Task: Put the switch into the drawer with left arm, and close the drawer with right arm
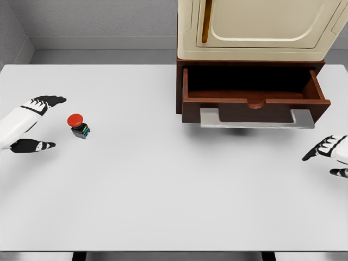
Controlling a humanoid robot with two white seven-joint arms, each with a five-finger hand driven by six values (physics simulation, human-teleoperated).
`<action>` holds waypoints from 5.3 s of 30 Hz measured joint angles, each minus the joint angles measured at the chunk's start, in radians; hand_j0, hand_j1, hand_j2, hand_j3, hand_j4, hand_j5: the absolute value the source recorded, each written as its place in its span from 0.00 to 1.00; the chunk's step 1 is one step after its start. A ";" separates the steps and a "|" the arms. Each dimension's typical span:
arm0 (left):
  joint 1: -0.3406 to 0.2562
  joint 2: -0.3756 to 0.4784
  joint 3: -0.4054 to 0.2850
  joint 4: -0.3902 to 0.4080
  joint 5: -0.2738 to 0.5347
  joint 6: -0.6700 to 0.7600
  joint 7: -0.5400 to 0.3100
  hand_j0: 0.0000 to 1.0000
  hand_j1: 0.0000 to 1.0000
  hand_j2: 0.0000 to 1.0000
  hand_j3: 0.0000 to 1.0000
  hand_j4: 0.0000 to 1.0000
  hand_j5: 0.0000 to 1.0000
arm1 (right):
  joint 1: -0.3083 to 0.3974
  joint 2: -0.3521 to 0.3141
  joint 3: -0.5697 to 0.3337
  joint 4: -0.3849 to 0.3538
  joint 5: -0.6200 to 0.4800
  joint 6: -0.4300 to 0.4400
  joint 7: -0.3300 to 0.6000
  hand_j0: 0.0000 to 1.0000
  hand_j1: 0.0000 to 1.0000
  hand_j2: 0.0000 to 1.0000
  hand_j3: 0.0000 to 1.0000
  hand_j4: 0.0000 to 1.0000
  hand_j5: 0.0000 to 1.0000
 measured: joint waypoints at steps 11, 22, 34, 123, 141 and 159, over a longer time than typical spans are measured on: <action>0.008 -0.029 -0.038 -0.049 0.119 0.000 0.034 1.00 1.00 1.00 1.00 1.00 1.00 | -0.005 -0.001 -0.002 -0.006 -0.001 0.000 -0.002 0.59 0.59 0.59 0.59 0.59 0.59; 0.002 0.005 -0.218 -0.044 0.585 0.036 0.033 1.00 1.00 1.00 1.00 1.00 1.00 | -0.005 -0.001 -0.007 -0.012 -0.001 0.000 0.004 0.58 0.58 0.58 0.58 0.58 0.58; -0.058 -0.036 -0.232 0.068 0.655 0.371 0.023 1.00 1.00 1.00 1.00 1.00 1.00 | -0.005 0.000 -0.009 -0.021 0.001 0.000 0.007 0.58 0.58 0.58 0.58 0.58 0.58; -0.147 -0.218 -0.243 0.065 0.638 0.332 0.023 0.51 0.51 0.51 0.51 0.51 0.51 | -0.008 0.023 -0.009 -0.038 0.013 0.000 0.010 0.60 0.60 0.60 0.60 0.60 0.60; -0.201 -0.280 -0.302 0.065 0.639 0.339 0.023 0.51 0.51 0.51 0.51 0.51 0.51 | -0.009 0.023 -0.009 -0.042 0.012 0.000 0.010 0.60 0.60 0.60 0.60 0.60 0.60; -0.284 -0.325 -0.360 0.063 0.630 0.339 0.022 0.51 0.51 0.51 0.51 0.51 0.51 | -0.008 0.023 -0.011 -0.043 0.012 0.000 0.010 0.59 0.59 0.59 0.59 0.59 0.59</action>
